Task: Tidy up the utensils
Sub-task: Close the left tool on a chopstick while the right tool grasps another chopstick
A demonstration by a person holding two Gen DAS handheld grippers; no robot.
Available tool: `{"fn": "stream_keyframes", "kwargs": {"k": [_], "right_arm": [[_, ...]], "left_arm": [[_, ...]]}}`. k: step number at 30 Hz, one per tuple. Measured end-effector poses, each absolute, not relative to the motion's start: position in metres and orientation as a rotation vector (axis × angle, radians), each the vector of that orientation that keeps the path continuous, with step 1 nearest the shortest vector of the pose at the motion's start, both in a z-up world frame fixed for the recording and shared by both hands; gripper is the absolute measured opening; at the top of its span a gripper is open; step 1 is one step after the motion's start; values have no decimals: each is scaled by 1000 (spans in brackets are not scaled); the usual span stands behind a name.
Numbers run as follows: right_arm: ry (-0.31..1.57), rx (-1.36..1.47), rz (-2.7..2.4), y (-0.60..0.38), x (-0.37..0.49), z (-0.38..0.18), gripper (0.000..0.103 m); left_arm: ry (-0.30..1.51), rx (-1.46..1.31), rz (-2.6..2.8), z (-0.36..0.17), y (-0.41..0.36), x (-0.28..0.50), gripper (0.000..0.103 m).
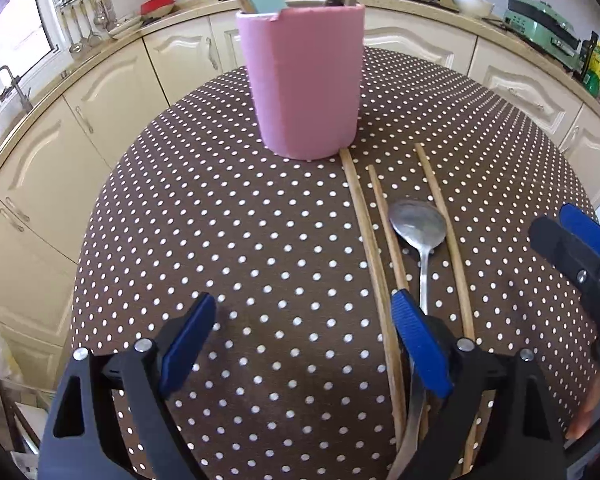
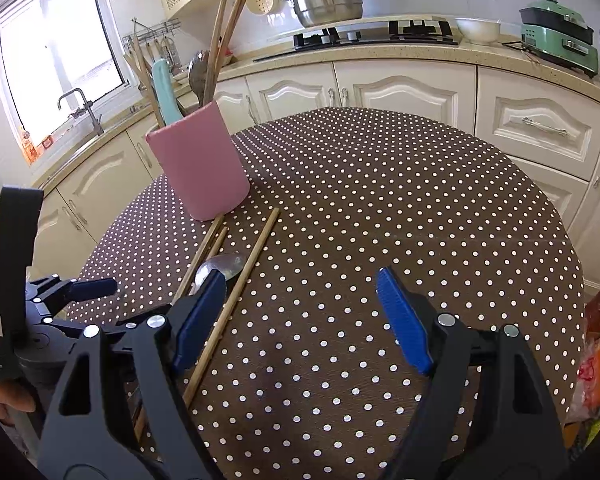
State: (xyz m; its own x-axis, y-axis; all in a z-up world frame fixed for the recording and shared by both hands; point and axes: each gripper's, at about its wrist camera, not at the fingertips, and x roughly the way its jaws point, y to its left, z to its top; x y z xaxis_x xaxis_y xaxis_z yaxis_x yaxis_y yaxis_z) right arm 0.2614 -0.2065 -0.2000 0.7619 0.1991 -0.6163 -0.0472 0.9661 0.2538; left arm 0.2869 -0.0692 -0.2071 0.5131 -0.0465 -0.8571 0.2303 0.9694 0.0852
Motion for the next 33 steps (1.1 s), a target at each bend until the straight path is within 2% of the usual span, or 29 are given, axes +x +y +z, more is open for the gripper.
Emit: {"fn": "stream_keyframes", "kwargs": {"k": [3, 5, 8, 10, 12, 13, 19, 27, 31, 33], "right_arm": [[707, 225, 139, -204, 264, -201, 77], [712, 220, 137, -203, 264, -202, 77], [728, 210, 135, -200, 266, -202, 77], [742, 193, 135, -197, 268, -204, 77], [758, 166, 131, -191, 270, -205, 77], [765, 150, 130, -188, 271, -205, 77], [836, 41, 167, -161, 282, -213, 77], [944, -53, 191, -146, 314, -220, 77], [1018, -109, 228, -143, 327, -217, 69], [1063, -120, 256, -146, 334, -215, 59]], "left_arm": [[1006, 227, -152, -209, -75, 294, 86], [1013, 183, -199, -208, -77, 297, 63], [1012, 183, -228, -206, -80, 299, 56], [1009, 172, -244, -205, -79, 301, 54], [991, 169, -233, -203, -76, 299, 33], [987, 166, -215, -202, -72, 298, 12], [1004, 101, -222, -201, -45, 291, 7], [1024, 53, -202, -202, -11, 269, 7], [1045, 69, -197, -201, -11, 270, 7], [1057, 85, -197, -203, -23, 281, 7]]}}
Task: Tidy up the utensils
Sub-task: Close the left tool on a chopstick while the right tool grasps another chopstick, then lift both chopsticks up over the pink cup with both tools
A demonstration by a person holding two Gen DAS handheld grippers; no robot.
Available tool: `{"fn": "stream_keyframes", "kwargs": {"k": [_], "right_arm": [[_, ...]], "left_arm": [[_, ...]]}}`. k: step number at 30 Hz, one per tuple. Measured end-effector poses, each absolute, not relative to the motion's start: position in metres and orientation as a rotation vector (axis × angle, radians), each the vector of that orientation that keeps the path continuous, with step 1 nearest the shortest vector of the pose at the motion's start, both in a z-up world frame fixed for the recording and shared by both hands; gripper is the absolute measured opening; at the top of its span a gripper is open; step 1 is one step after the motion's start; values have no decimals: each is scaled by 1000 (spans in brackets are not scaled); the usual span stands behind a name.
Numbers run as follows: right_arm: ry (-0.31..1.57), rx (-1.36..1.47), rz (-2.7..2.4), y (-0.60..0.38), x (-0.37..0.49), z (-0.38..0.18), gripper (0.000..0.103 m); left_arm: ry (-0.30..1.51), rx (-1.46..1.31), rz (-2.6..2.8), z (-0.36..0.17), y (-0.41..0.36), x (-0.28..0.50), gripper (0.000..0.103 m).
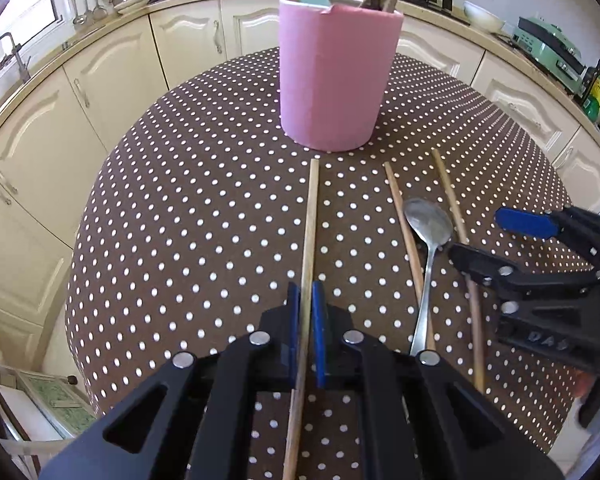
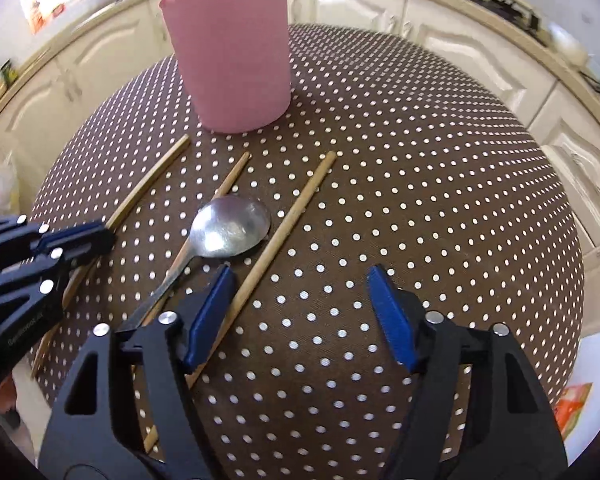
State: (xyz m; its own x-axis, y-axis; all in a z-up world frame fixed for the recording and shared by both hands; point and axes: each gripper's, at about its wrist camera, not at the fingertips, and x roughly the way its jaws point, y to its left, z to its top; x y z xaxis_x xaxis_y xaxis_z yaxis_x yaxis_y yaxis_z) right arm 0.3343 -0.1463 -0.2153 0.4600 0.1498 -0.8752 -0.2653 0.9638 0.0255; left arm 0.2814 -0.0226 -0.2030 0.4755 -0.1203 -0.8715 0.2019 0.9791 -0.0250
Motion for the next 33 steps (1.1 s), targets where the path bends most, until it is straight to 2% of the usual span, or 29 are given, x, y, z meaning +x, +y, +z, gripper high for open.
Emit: {"fn": "stream_keyframes", "kwargs": {"k": [1, 3, 6, 13, 17, 33], "right_arm": [[1086, -128, 266, -149, 338, -214, 56], [1132, -139, 276, -156, 347, -211, 38], [1203, -126, 295, -168, 361, -208, 27], [1276, -157, 299, -170, 387, -206, 16], [1249, -116, 297, -172, 394, -204, 6], [1070, 56, 417, -223, 364, -176, 5]], "left_arm": [[1065, 92, -198, -202, -27, 288, 7], [1093, 88, -201, -201, -28, 297, 7], [1130, 90, -213, -201, -32, 310, 7], [1146, 103, -234, -199, -42, 331, 6], [1103, 66, -257, -198, -42, 326, 5], [691, 9, -241, -120, -40, 277, 5]]}}
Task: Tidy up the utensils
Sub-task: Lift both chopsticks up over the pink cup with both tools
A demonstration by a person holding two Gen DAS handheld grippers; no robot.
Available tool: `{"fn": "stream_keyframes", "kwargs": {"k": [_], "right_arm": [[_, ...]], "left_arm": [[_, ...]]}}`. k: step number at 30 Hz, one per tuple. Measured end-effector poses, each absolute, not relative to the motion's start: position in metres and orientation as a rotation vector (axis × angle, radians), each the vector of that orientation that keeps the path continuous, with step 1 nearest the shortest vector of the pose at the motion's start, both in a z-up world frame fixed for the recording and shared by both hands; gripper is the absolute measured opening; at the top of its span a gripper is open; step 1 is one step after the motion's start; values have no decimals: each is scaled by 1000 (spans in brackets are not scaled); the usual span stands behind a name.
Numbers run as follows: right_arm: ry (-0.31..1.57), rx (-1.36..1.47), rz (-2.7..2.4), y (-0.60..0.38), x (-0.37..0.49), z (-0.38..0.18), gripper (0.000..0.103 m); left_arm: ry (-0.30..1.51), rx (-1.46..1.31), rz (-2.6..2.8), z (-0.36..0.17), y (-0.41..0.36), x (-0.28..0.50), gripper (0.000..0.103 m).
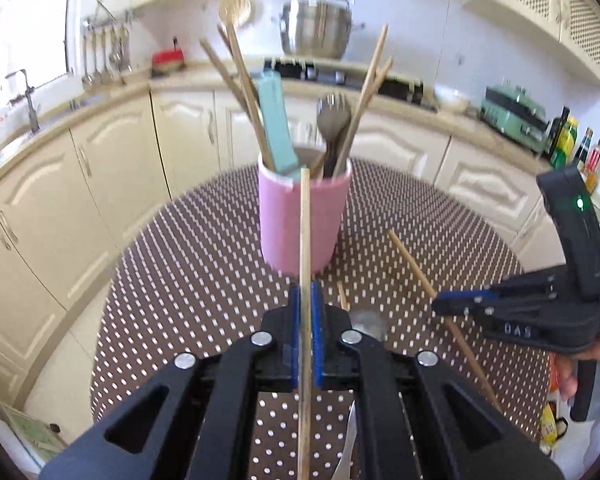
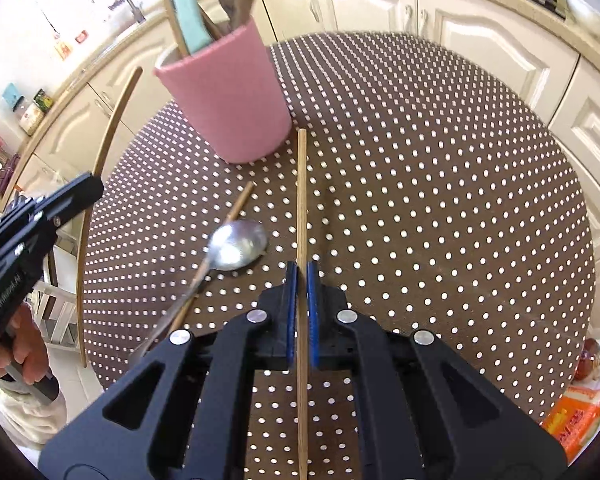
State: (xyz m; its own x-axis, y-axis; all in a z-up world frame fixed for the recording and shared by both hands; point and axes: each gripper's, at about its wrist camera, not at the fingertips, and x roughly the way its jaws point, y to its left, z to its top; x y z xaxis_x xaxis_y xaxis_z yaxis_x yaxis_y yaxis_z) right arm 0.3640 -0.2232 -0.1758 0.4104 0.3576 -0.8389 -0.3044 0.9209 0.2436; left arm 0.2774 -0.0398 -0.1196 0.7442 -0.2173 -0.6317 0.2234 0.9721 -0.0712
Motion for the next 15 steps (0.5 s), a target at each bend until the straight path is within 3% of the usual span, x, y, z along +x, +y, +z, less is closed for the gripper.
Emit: {"fn": "stream_keyframes", "kwargs": {"k": [15], "right_arm": [[784, 169, 539, -225, 306, -99, 5]], "left_arm": [[470, -121, -282, -79, -29, 250, 5]]}}
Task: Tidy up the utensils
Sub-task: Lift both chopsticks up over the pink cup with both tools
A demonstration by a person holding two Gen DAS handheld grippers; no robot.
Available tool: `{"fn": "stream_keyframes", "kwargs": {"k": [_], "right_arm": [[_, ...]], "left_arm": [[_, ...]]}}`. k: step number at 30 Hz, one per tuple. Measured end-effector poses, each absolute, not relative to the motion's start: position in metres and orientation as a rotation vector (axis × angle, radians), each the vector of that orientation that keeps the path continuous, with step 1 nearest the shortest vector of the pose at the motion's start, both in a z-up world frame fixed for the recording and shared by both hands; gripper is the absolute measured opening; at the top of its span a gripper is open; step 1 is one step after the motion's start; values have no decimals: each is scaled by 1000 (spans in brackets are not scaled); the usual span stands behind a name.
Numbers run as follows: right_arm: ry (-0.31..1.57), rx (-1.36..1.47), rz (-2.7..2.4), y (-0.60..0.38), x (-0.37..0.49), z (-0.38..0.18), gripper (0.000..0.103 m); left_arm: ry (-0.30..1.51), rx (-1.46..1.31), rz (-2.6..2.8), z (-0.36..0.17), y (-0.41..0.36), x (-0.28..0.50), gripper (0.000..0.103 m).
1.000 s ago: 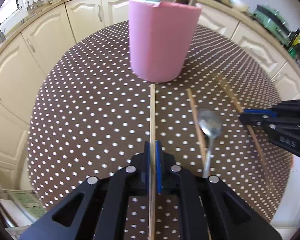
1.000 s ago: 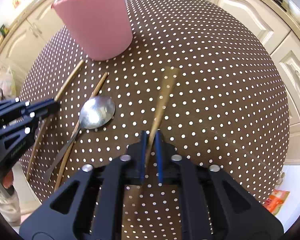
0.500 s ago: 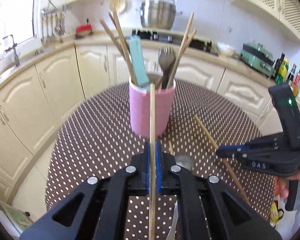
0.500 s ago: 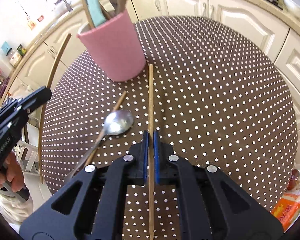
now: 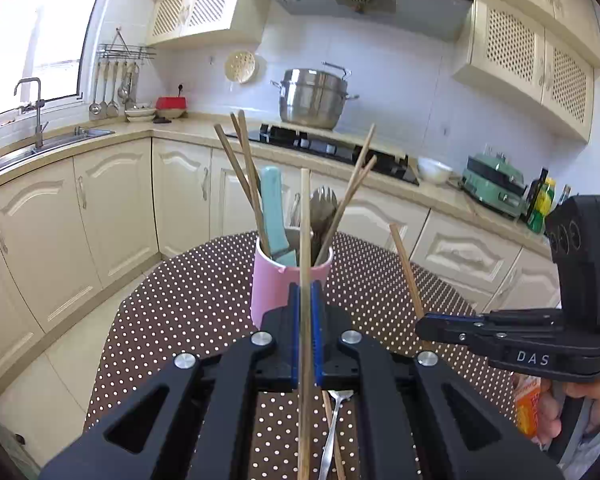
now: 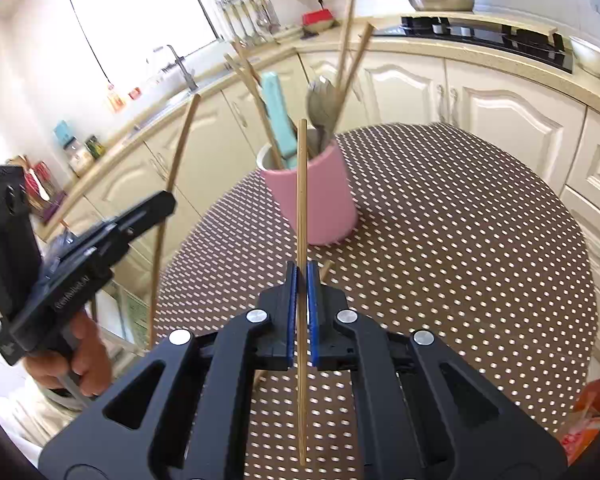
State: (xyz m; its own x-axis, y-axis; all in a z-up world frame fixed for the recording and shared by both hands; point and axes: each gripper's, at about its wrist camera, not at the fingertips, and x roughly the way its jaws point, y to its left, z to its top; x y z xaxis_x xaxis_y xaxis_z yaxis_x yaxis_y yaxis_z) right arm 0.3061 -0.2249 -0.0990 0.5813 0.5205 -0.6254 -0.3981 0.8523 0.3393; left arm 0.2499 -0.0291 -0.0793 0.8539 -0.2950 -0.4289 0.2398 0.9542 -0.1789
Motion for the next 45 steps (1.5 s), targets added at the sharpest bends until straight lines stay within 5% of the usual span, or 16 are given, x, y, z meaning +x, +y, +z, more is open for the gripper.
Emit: {"fn": "stream_keyframes", "kwargs": {"k": [45], "right_arm": [[428, 185, 522, -162, 308, -50, 5]], "left_arm": [[244, -314, -377, -25, 22, 266, 5]]}}
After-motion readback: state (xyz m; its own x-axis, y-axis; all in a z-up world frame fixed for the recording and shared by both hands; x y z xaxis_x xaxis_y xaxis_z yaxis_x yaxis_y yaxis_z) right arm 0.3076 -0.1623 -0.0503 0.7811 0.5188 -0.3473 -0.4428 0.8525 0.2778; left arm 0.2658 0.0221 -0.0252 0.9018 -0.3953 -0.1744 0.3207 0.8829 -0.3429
